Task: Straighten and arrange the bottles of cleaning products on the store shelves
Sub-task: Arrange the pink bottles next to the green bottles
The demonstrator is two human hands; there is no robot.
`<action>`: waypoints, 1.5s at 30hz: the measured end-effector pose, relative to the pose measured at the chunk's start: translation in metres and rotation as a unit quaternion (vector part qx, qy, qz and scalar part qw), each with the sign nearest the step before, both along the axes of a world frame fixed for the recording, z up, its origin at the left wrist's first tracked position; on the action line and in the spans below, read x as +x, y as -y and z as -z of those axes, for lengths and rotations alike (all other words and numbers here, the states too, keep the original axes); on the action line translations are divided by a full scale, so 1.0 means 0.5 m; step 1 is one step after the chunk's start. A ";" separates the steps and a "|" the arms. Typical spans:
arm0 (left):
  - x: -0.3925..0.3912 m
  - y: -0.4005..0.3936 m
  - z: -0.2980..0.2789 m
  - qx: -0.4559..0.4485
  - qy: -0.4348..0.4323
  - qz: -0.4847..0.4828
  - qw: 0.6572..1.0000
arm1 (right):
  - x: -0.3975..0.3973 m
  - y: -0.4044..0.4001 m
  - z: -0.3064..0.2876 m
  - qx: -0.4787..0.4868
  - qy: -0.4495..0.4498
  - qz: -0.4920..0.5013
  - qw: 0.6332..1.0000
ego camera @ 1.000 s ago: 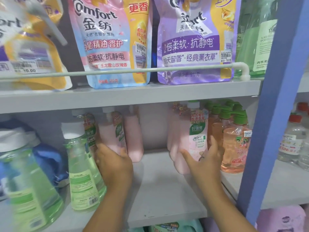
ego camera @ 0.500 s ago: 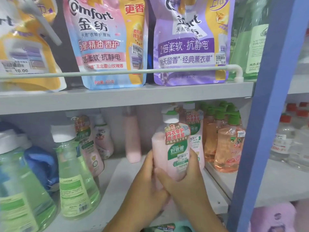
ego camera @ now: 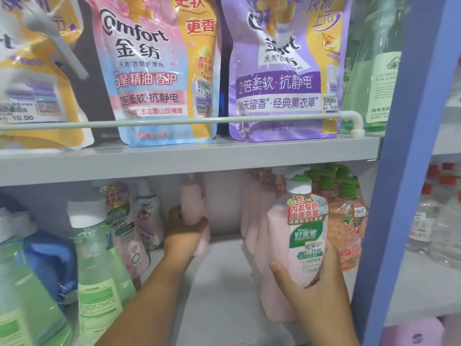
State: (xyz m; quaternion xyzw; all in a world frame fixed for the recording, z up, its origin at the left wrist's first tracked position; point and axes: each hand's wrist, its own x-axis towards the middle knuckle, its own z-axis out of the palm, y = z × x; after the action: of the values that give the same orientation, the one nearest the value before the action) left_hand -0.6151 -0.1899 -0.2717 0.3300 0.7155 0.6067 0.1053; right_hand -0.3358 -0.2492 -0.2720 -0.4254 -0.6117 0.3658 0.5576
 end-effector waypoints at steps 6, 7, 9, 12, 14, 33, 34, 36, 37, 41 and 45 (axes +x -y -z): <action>0.015 -0.007 0.022 0.035 0.039 0.126 0.991 | 0.000 -0.008 0.009 0.005 -0.011 0.005 1.000; 0.019 -0.010 0.023 0.036 0.020 0.134 0.990 | 0.000 -0.009 0.011 0.006 -0.011 0.004 1.000; 0.022 -0.018 0.025 0.042 0.014 0.156 0.987 | 0.000 -0.012 0.014 0.010 -0.011 0.002 1.000; 0.005 -0.042 0.034 0.037 0.003 0.160 0.986 | -0.001 -0.014 0.015 0.018 -0.005 0.005 1.000; -0.015 -0.068 0.034 0.002 -0.031 0.156 0.987 | 0.001 -0.017 0.016 0.025 0.004 0.007 1.000; 0.104 0.267 -0.054 0.085 0.031 0.124 0.988 | -0.159 -0.010 0.019 0.040 0.096 -0.080 0.991; 0.126 0.339 -0.065 0.095 0.038 0.151 0.983 | -0.185 -0.020 0.014 0.062 0.115 -0.054 0.990; 0.138 0.423 -0.079 0.141 0.036 0.132 0.981 | -0.235 -0.049 0.000 0.084 0.185 -0.010 0.979; 0.128 0.449 -0.074 0.163 0.006 0.100 0.981 | -0.255 -0.063 -0.010 0.069 0.224 0.007 0.972; 0.049 0.469 -0.040 0.237 -0.094 -0.072 0.964 | -0.315 -0.112 -0.024 0.022 0.263 0.092 0.960; 0.009 0.457 0.000 0.153 -0.100 -0.129 0.975 | -0.357 -0.126 -0.011 0.048 0.276 0.176 0.944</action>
State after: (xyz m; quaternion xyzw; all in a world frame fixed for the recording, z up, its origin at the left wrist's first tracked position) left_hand -0.6107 -0.4186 -0.2716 0.3061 0.6572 0.6818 -0.0974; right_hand -0.5144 -0.1863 -0.2663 -0.5836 -0.6735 0.1002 0.4425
